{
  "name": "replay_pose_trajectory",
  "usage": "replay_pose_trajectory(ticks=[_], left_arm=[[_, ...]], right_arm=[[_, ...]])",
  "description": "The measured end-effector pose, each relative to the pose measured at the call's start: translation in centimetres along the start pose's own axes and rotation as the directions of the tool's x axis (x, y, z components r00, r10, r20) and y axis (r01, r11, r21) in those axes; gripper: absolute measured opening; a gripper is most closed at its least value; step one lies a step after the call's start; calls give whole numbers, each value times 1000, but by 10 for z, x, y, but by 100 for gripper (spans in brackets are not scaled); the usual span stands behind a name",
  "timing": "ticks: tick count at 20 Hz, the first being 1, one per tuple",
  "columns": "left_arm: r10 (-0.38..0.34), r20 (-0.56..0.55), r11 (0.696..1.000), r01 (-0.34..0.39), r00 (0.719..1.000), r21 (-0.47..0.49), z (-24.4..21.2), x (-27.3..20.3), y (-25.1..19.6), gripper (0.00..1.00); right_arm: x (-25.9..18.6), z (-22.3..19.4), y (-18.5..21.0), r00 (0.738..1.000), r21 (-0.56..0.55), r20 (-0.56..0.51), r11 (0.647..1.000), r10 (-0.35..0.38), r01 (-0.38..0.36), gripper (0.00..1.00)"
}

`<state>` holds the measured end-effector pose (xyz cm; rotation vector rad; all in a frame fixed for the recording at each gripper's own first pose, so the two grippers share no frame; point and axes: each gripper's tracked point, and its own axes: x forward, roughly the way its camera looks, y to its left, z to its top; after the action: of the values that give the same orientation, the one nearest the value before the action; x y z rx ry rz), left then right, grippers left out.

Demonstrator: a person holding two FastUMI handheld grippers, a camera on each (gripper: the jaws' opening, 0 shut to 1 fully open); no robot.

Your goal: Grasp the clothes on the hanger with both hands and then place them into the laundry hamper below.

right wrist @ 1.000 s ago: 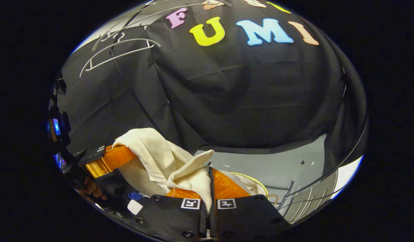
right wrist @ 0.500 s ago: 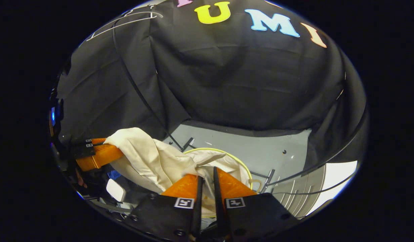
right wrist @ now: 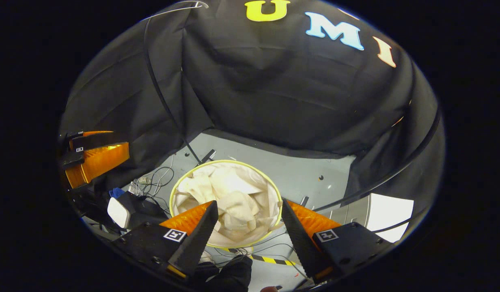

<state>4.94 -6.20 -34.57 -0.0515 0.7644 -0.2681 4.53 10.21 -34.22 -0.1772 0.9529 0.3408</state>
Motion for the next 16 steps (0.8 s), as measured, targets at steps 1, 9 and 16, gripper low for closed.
replay_pose_trajectory(ticks=[1,9,16], left_arm=[[-1,18,1000,1,1000,-1,5,-8,1,96],[-28,242,999,22,970,27,83,-86,-1,96],[-14,440,1000,13,898,4,155,-160,-15,96]], right_arm=[[-10,4,-1,1000,8,27,1000,-3,3,99],[-114,69,-13,945,135,322,991,-62,19,99],[-217,113,-53,826,182,544,982,-148,56,97]])
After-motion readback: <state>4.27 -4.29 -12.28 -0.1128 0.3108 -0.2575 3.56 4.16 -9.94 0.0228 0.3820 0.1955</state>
